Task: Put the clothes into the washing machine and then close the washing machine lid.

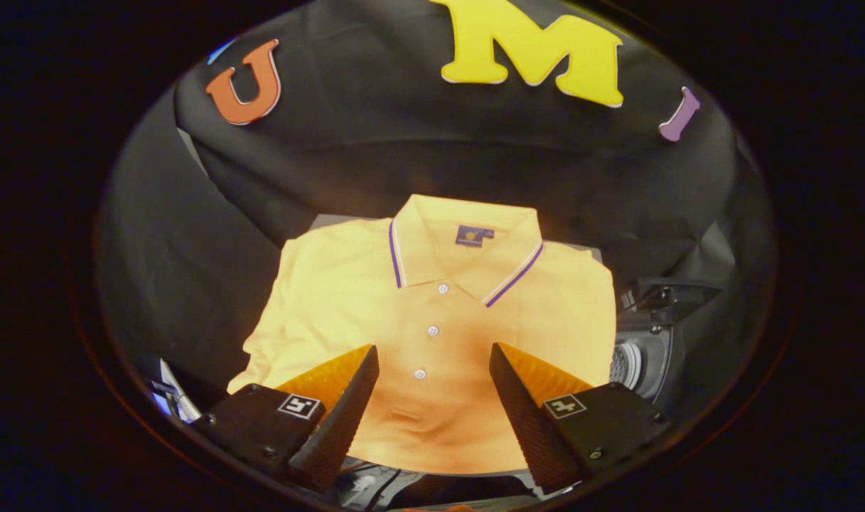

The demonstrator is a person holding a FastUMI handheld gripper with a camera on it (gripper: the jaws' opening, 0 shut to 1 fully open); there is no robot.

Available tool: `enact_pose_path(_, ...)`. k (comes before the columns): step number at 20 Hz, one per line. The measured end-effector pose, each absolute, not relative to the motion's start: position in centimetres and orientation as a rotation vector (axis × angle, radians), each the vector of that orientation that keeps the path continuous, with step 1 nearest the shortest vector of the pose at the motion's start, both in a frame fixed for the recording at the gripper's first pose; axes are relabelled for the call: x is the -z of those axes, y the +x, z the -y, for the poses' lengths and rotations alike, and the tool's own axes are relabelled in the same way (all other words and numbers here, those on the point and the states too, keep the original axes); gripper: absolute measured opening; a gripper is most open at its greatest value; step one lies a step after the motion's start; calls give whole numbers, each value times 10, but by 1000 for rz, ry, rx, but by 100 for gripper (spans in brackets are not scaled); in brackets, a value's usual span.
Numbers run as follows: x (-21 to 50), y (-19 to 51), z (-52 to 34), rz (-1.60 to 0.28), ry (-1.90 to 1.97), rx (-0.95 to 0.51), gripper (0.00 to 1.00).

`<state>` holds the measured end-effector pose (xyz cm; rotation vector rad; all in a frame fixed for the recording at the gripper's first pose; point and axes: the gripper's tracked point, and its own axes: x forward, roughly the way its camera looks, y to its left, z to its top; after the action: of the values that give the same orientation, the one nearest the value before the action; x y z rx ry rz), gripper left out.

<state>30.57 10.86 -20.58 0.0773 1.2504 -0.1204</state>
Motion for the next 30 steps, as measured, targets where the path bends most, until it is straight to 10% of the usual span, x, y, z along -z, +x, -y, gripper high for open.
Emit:
enact_pose_path(25, 246, 314, -119, -1520, 49, 221, 93)
enact_pose_path(30, 245, 313, -120, -1491, 58, 214, 77)
